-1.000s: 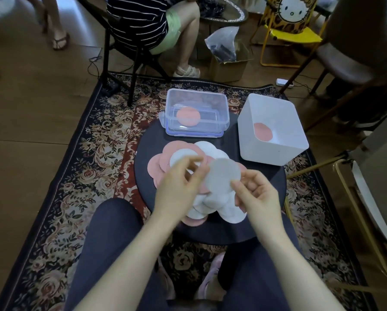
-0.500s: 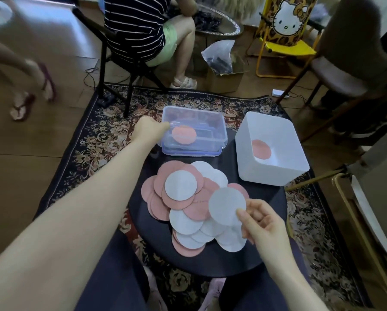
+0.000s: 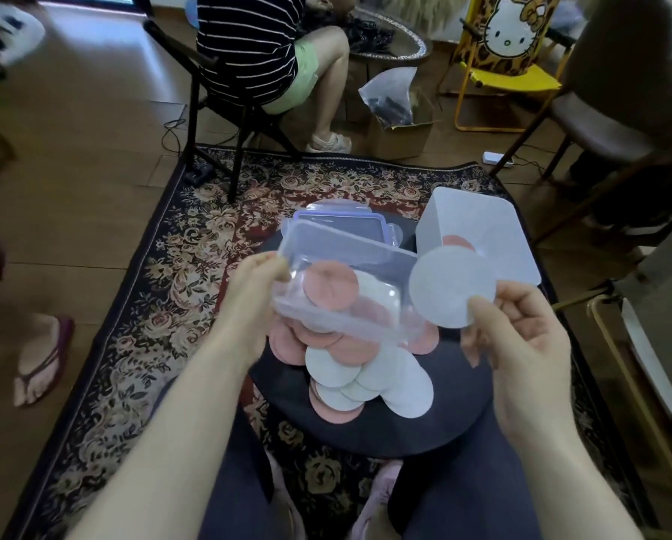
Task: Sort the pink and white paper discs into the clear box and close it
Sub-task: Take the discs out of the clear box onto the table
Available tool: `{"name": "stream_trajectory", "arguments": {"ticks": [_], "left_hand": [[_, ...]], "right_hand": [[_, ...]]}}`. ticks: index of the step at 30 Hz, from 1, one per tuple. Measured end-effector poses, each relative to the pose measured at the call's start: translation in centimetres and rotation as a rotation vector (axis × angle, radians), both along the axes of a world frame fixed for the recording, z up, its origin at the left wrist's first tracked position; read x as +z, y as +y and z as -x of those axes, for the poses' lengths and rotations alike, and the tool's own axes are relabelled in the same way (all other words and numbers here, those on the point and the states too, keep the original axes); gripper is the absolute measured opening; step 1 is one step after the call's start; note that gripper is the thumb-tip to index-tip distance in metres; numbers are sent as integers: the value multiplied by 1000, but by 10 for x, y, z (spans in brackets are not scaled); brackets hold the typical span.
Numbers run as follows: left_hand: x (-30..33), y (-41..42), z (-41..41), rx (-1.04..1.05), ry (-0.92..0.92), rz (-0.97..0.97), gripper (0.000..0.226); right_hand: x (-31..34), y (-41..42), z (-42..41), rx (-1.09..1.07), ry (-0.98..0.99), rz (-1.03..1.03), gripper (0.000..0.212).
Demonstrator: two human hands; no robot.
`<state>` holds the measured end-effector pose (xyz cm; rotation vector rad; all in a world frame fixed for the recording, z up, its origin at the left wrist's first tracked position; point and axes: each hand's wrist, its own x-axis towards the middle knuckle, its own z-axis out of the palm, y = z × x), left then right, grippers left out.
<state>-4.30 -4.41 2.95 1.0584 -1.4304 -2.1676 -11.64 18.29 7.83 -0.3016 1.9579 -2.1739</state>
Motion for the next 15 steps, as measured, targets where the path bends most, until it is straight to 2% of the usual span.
{"name": "stream_trajectory", "arguments": {"ticks": [2,4,9,12,15], "left_hand": [[-2,22,-13,-27,40,-74,36],[-5,39,-24,-12,70,-97,39],[-9,74,-43,68,121,-7,41],[-12,96,-50,102,120,73,38],[-19,106,-54,122,131,73,52]], "right_hand": [[-2,-4,2,17,51,-59,18],[-5,-6,2,23,156,-242,17],[-7,-5,-6,91,486,-1043,7],[-7,-7,-17,49,615,-1172,5],[-7,-8,-24,118,615,-1155,5]]}}
